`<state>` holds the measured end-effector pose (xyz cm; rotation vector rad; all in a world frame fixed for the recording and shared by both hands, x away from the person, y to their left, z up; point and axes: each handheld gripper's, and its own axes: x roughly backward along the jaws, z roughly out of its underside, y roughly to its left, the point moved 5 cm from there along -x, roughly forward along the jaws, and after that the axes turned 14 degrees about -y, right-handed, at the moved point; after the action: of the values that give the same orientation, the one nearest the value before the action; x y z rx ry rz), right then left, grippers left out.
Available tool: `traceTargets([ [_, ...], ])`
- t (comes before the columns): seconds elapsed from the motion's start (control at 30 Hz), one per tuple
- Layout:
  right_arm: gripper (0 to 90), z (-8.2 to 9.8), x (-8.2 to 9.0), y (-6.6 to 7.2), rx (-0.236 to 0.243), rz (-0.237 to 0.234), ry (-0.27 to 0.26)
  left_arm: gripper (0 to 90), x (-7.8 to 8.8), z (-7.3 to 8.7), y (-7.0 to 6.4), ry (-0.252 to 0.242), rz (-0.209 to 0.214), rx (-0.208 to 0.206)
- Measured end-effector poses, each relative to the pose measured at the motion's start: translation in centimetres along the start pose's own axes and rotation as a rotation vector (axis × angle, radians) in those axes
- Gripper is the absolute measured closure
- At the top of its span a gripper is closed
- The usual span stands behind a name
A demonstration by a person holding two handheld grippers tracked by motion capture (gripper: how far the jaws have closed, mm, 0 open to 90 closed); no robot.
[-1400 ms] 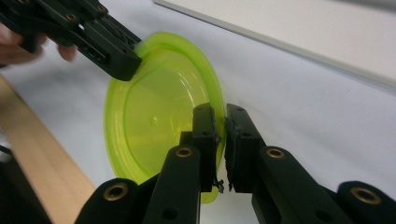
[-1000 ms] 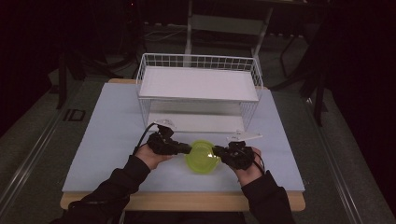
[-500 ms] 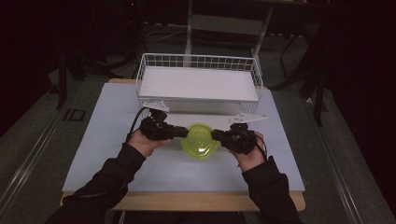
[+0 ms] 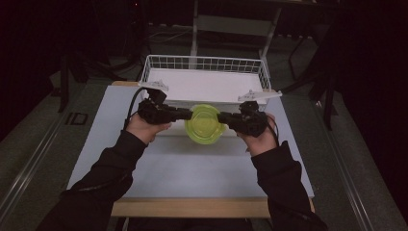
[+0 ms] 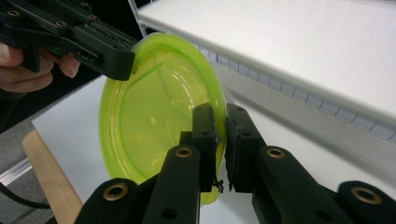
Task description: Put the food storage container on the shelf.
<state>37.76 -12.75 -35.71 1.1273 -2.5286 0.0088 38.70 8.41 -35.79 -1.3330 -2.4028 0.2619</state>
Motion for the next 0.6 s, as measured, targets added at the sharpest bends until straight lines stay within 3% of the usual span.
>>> traceTargets([
  [0.13,83.2,-2.6,-0.2,-0.4,0.0,-0.005,-0.003,82.3,0.4,-2.4,0.0,-0.03,-0.016,-0.007],
  [0.17,83.2,-2.6,-0.2,-0.4,0.0,-0.005,-0.003,82.3,0.4,-2.4,0.0,-0.03,-0.016,-0.007],
  [0.23,83.2,-4.3,-0.7,-0.8,0.007,0.0,0.005,82.5,0.5,-3.9,0.2,-0.056,-0.04,-0.012],
  [0.6,82.5,-8.3,-2.2,-2.8,0.039,0.052,0.029,82.5,-0.8,-7.2,1.6,-0.109,-0.089,0.017],
])
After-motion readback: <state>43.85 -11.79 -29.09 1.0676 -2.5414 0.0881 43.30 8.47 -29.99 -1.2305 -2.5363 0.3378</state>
